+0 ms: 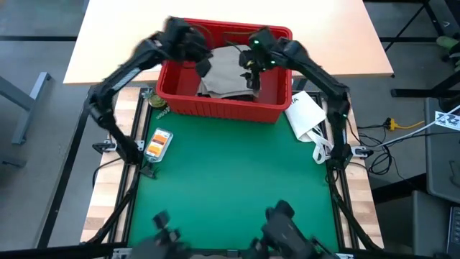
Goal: Fold Laundry from Bin
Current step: Return to Home Position
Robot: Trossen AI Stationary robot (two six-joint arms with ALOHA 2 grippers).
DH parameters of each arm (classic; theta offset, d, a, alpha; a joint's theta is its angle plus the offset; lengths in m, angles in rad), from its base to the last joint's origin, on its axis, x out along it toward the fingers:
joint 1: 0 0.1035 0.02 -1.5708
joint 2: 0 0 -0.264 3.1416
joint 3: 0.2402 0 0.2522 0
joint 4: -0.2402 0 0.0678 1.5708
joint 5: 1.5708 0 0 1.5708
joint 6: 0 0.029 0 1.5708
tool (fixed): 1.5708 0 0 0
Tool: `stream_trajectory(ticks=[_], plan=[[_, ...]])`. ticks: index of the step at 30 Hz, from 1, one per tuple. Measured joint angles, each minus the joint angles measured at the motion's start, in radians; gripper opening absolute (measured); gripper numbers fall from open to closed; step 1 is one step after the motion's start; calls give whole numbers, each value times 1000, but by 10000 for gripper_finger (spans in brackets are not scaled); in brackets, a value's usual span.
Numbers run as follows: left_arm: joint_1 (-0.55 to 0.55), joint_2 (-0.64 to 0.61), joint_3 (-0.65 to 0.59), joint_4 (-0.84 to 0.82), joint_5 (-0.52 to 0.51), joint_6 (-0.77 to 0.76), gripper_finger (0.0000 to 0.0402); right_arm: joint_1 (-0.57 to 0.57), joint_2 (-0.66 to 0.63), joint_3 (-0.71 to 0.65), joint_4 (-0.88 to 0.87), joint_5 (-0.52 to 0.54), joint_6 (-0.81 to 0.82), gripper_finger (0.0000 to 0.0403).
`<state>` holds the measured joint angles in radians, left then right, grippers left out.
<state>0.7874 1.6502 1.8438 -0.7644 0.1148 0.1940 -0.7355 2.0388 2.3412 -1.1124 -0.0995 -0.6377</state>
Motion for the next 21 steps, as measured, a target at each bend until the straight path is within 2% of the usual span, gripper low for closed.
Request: stream_trajectory(ticks=[4,7,10,14,16,18,21], plan=[[-33,-131,35,-94,-9,0,56,36,-128,-29,-15,-44,2,223],[-64,-236,35,-166,-8,1,30,80,-209,-29,-51,-15,-2,192],[-100,-345,35,-221,-8,1,6,131,-294,-30,-99,2,-46,138],[-139,-488,35,-254,-8,-4,7,199,-410,-30,-149,21,-51,44],[-153,-558,35,-262,-8,-19,7,224,-463,-30,-169,26,-52,13],[-161,-621,35,-293,-8,-56,3,246,-518,-30,-188,29,-45,13],[-172,-708,35,-390,-8,-115,2,268,-600,-30,-240,28,-19,35]])
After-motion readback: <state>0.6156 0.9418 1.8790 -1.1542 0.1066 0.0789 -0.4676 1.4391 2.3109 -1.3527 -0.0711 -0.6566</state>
